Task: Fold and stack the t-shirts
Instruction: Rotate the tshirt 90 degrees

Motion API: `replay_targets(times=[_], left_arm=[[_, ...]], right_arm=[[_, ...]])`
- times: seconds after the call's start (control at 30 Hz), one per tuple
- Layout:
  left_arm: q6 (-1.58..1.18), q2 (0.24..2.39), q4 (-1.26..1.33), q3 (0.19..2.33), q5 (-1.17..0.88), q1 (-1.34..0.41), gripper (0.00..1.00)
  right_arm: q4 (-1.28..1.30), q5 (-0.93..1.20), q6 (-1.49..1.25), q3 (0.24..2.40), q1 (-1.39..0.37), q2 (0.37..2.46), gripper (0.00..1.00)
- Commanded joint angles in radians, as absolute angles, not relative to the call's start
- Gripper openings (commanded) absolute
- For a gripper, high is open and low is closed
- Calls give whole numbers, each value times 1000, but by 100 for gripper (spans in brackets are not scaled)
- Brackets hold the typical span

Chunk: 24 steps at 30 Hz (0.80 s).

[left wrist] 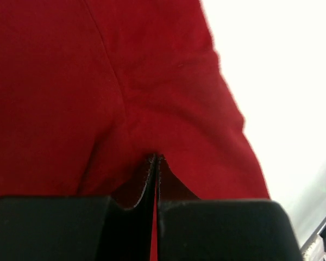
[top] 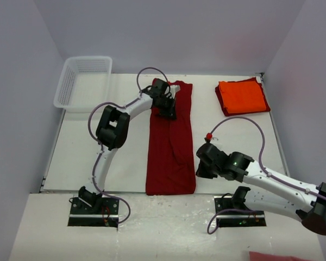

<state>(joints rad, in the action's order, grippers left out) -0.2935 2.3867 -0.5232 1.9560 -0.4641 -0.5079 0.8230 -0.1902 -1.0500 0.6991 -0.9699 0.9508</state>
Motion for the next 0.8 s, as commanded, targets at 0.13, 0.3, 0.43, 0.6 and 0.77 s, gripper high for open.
replay_targets(times=[0.13, 0.3, 0.43, 0.6, 0.77], left_arm=[[-255, 2529, -584, 2150, -423, -517, 0], [-285, 2673, -585, 2304, -422, -509, 0], [-330, 2707, -516, 2310, -477, -482, 0], [-324, 2692, -489, 2295, -511, -459, 0], [-304, 2635, -474, 2233, -509, -454, 0]], right_arm=[[825, -134, -997, 742, -1015, 885, 0], [775, -107, -970, 752, -1037, 966, 0], [690, -95, -936, 759, -1039, 1064, 8], [600, -118, -873, 808, -1039, 1230, 30], [621, -172, -805, 969, -1037, 1457, 41]])
